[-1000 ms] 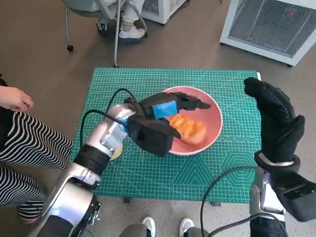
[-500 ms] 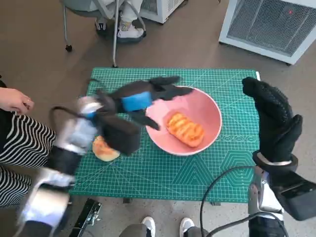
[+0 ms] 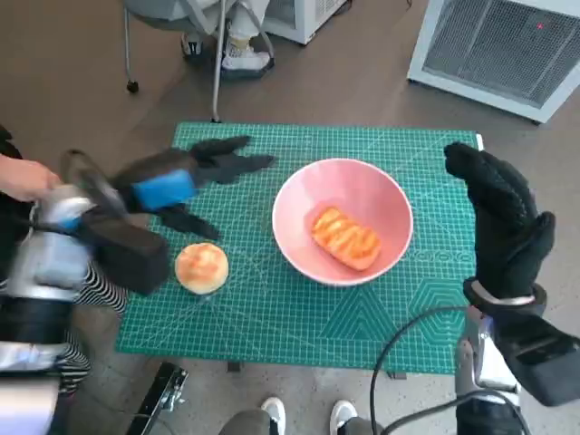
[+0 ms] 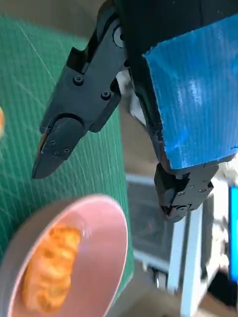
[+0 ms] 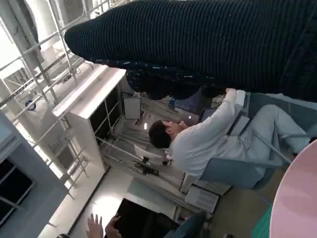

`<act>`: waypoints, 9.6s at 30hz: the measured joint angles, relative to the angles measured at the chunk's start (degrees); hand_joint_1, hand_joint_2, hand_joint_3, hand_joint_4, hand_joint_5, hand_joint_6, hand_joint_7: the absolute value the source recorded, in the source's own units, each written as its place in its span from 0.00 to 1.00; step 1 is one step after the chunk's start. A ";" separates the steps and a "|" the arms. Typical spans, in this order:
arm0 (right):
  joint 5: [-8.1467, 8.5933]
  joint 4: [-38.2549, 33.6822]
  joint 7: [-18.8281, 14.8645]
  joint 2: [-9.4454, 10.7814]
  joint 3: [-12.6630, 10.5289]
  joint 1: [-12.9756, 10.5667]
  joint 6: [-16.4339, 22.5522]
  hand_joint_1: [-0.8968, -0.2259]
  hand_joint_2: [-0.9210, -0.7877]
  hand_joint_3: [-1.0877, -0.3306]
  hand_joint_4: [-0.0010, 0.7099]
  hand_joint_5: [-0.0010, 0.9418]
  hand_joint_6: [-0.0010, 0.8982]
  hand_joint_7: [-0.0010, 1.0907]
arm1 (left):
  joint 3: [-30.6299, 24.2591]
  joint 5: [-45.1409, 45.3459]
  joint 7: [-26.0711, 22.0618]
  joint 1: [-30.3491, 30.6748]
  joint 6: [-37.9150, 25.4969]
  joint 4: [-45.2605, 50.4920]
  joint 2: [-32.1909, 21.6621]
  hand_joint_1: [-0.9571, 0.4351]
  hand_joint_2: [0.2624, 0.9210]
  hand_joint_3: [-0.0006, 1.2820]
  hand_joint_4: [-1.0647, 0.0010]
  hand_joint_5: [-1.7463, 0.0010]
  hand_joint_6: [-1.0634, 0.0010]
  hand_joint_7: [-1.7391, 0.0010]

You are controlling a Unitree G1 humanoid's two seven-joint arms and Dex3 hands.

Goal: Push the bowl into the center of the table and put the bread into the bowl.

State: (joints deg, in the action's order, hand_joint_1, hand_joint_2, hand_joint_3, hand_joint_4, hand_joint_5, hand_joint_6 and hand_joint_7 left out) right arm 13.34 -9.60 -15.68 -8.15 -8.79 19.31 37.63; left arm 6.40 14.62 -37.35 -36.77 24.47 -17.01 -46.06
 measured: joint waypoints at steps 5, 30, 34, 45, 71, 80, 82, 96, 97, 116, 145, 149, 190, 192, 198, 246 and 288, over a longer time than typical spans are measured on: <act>0.31 -0.37 -0.14 -0.01 0.00 0.05 0.06 0.29 0.00 0.44 0.17 0.00 0.01 0.46 | -0.85 -1.26 -1.61 2.92 -1.00 2.43 -1.43 0.49 0.77 0.00 0.90 0.99 0.75 0.98; 2.24 -1.01 -2.01 -0.70 -0.21 0.14 0.22 0.31 0.00 0.44 0.17 0.00 0.01 0.47 | 1.95 -0.20 -6.34 6.46 -2.63 -4.00 -0.43 0.55 0.75 0.00 0.88 1.00 0.74 0.99; 2.26 -0.74 -2.07 -0.77 -0.25 0.12 0.18 0.31 0.00 0.44 0.17 0.00 0.01 0.47 | 3.32 1.51 -5.37 6.35 -2.63 -7.20 0.62 0.55 0.74 0.00 0.88 1.00 0.74 0.99; 2.25 0.32 -2.07 -1.11 -0.46 0.00 -0.76 0.31 0.00 0.44 0.17 0.00 0.00 0.48 | 6.45 5.73 -3.10 4.87 -3.49 -12.35 3.16 0.56 0.74 0.00 0.84 0.99 0.73 0.99; 2.19 2.54 -2.06 -2.19 -1.15 -0.77 -2.89 0.30 0.00 0.44 0.17 0.00 0.00 0.47 | 10.53 12.38 2.67 3.61 -6.57 -15.81 5.09 0.67 0.80 0.03 0.38 0.94 0.41 0.86; 2.18 2.81 -2.06 -2.42 -1.16 -0.93 -3.24 0.30 0.00 0.44 0.17 0.00 0.00 0.47 | 10.20 12.09 3.16 4.82 -6.82 -12.73 4.91 0.45 0.97 0.08 0.34 0.58 0.40 0.31; 2.17 2.81 -2.06 -2.42 -1.16 -0.93 -3.24 0.30 0.00 0.44 0.17 0.00 0.00 0.47 | 10.15 12.09 3.61 4.96 -6.54 -12.64 4.91 0.53 0.98 0.08 0.34 0.50 0.42 0.29; 2.16 3.07 -2.06 -2.42 -1.12 -1.02 -3.92 0.31 0.00 0.44 0.18 0.01 0.01 0.48 | 10.01 12.11 5.87 5.97 -4.77 -13.04 4.82 0.69 0.97 0.07 0.30 0.34 0.42 0.34; 2.17 3.09 -2.06 -2.42 -1.13 -1.03 -3.96 0.31 0.00 0.44 0.18 0.01 0.01 0.48 | 10.01 12.11 5.99 6.02 -4.70 -13.09 4.82 0.69 0.97 0.07 0.30 0.35 0.42 0.34; 2.22 3.30 -2.07 -2.41 -1.05 -1.10 -4.46 0.31 0.00 0.45 0.19 0.01 0.01 0.48 | 10.00 12.11 6.48 6.70 -3.42 -12.78 3.75 0.69 0.97 0.06 0.30 0.37 0.42 0.32; 2.18 3.86 -1.85 -1.82 -0.97 -1.31 -4.78 0.31 0.00 0.45 0.19 0.00 0.00 0.48 | 6.05 9.04 5.89 4.86 -3.45 -3.92 3.77 0.69 0.96 0.04 0.24 0.42 0.39 0.33; 2.11 3.87 -1.71 -1.72 -0.98 -1.37 -4.76 0.31 0.00 0.45 0.19 0.00 0.00 0.48 | 5.81 8.65 5.89 3.38 -3.41 -3.42 3.86 0.69 0.97 0.04 0.25 0.41 0.41 0.32; -0.20 7.47 2.24 0.48 -0.66 -4.87 -4.45 0.30 0.00 0.44 0.20 0.01 0.01 0.50 | 13.26 11.05 11.97 -27.19 -2.27 -24.04 26.40 0.69 0.98 0.01 0.27 0.39 0.36 0.35; -0.26 7.78 2.52 0.49 -0.63 -4.89 -4.64 0.30 0.00 0.44 0.20 0.01 0.01 0.51 | 14.01 11.73 12.58 -28.16 -1.37 -26.93 27.73 0.69 0.98 0.01 0.26 0.39 0.36 0.36; -0.36 8.75 3.19 0.48 -0.69 -5.08 -5.13 0.29 0.00 0.44 0.20 0.01 0.01 0.51 | 15.86 12.68 14.20 -30.90 0.65 -34.66 31.11 0.69 1.00 0.02 0.30 0.37 0.38 0.34; -2.38 9.75 4.87 -3.38 -2.01 2.65 -10.58 0.36 0.00 0.47 0.22 0.01 0.02 0.46 | -10.91 -28.29 2.86 -16.49 15.89 -36.84 40.23 0.09 1.00 0.46 0.99 1.00 0.86 0.98; -4.46 5.44 3.45 -4.48 1.00 11.79 -13.10 0.34 0.00 0.46 0.20 0.00 0.04 0.40 | -12.46 -36.08 5.35 -0.31 10.81 -9.48 46.10 0.12 1.00 0.32 0.97 0.99 0.89 0.93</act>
State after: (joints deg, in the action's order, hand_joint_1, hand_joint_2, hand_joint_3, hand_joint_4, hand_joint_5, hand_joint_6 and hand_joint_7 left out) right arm 8.88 -4.16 -12.23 -12.63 -7.78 31.10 24.53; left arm -6.06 -21.46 -32.00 -37.08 35.28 -26.49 0.04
